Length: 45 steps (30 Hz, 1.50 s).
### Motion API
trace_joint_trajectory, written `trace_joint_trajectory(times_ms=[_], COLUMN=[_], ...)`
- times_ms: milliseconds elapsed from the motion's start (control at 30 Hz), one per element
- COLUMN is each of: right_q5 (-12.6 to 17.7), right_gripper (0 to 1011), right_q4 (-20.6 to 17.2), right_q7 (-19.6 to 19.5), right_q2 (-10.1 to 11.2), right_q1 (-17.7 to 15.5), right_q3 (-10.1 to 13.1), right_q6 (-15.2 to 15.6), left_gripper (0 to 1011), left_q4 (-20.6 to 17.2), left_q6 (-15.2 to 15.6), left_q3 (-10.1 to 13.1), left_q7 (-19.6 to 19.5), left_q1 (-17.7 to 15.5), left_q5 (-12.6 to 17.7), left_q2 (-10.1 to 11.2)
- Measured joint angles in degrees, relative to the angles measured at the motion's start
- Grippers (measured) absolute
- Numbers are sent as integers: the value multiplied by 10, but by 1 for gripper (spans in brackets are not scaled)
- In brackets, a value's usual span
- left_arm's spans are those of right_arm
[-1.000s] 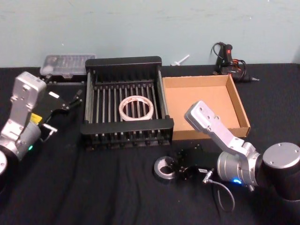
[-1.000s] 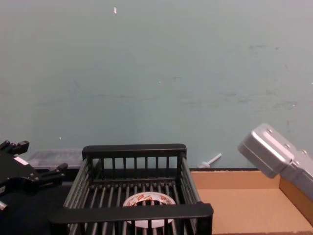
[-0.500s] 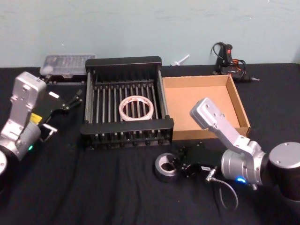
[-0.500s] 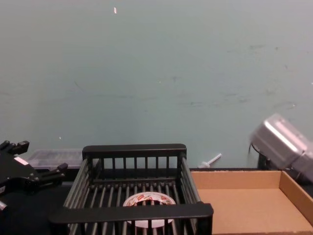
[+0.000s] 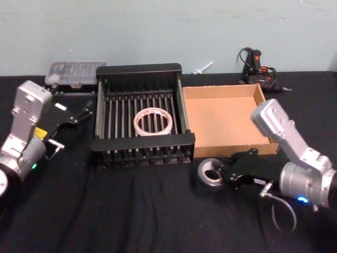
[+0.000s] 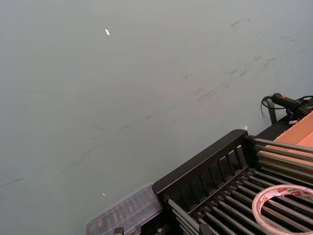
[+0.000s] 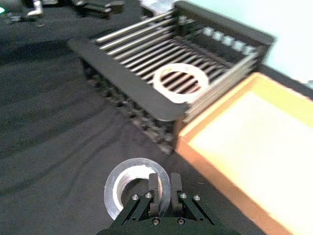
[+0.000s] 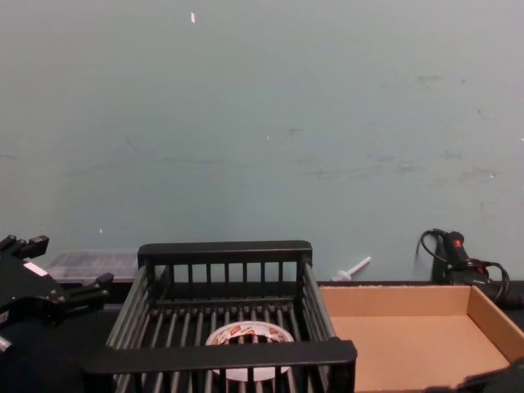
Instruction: Pick up the white tape and place it into the black box , Pick up the silver tape and place it into the brown box.
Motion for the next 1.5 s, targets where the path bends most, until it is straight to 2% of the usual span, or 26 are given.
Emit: trace_joint_trajectory(times_ms=[167, 300, 333, 433, 667, 867, 1000, 1100, 1133, 1233, 1333, 1500], right_q5=[10, 18, 18, 23, 24, 18, 13, 7, 7, 0, -12, -23], right_gripper=[151, 151, 151, 151, 151, 151, 151, 151, 151, 151, 151, 151], right_q4=[-11, -13, -13, -10, 12, 44, 67, 98, 98, 129, 177, 232], right_q7=[-18, -34, -34, -48, -69, -78, -80, -81, -81, -82, -87, -91], right_q2=[11, 12, 12, 3, -20, -44, -60, -78, -78, -93, -116, -142], right_q1=[-15, -20, -20, -15, 15, 55, 82, 113, 113, 138, 174, 206], right_q3=[28, 51, 51, 67, 79, 79, 75, 67, 67, 59, 49, 43], right_q6=[-5, -9, -9, -9, -5, -3, -2, 2, 2, 7, 11, 11], left_gripper=[1001, 1001, 1001, 1001, 1001, 1001, 1001, 1001, 1001, 1001, 1001, 1001], left_q4=[0, 0, 0, 0, 0, 0, 0, 0, 0, 0, 0, 0], left_q6=[0, 0, 0, 0, 0, 0, 0, 0, 0, 0, 0, 0], left_q3=[0, 0, 0, 0, 0, 0, 0, 0, 0, 0, 0, 0], left_q7=[0, 0, 0, 0, 0, 0, 0, 0, 0, 0, 0, 0], left_q1=[0, 0, 0, 0, 0, 0, 0, 0, 0, 0, 0, 0], left_q5=[0, 0, 0, 0, 0, 0, 0, 0, 0, 0, 0, 0], left_q2=[0, 0, 0, 0, 0, 0, 0, 0, 0, 0, 0, 0])
